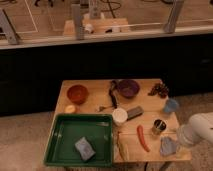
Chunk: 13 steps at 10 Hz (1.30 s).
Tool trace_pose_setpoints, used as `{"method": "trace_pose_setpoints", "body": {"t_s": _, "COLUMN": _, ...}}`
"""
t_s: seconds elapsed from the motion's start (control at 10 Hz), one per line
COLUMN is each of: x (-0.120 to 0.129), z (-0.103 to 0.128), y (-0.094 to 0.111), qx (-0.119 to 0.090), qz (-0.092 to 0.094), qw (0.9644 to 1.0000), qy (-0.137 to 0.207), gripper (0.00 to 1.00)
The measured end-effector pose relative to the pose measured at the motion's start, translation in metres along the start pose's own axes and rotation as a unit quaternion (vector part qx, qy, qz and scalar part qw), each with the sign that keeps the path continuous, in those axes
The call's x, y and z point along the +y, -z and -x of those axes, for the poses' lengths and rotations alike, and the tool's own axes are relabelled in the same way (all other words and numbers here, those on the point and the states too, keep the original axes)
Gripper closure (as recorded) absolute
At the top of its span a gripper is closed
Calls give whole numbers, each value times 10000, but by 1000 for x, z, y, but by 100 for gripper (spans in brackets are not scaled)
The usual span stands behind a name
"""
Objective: Wipe table surface with towel
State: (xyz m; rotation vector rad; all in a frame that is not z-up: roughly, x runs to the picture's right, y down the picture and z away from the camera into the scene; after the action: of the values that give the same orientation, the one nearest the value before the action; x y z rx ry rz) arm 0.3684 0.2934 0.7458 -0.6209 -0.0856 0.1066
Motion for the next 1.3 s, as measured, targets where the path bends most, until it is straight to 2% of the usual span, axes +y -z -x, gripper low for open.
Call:
{"method": "trace_pose_setpoints", "body": {"t_s": 0.4, "x": 2, "z": -1, "y": -14, "qx": 67, "qz": 18, "qw": 10000, "qy": -18, "gripper": 21}}
{"method": "trace_pose_setpoints", "body": {"t_s": 0.7, "x": 0, "z": 1, "y": -22, "qx": 87, "qz": 53, "qw": 9999, "qy": 15, "gripper": 40}}
{"method": "trace_pose_setpoints", "body": {"t_s": 1.1, "x": -3, "z": 3, "y": -36, "qx": 60, "qz": 141, "qw": 9999, "qy": 24, "gripper": 42}}
{"method": "trace_pose_setpoints", "body": {"t_s": 1.3, "x": -4, "z": 3, "y": -35, "qx": 70, "qz": 157, "qw": 9998, "qy": 30, "gripper": 43}}
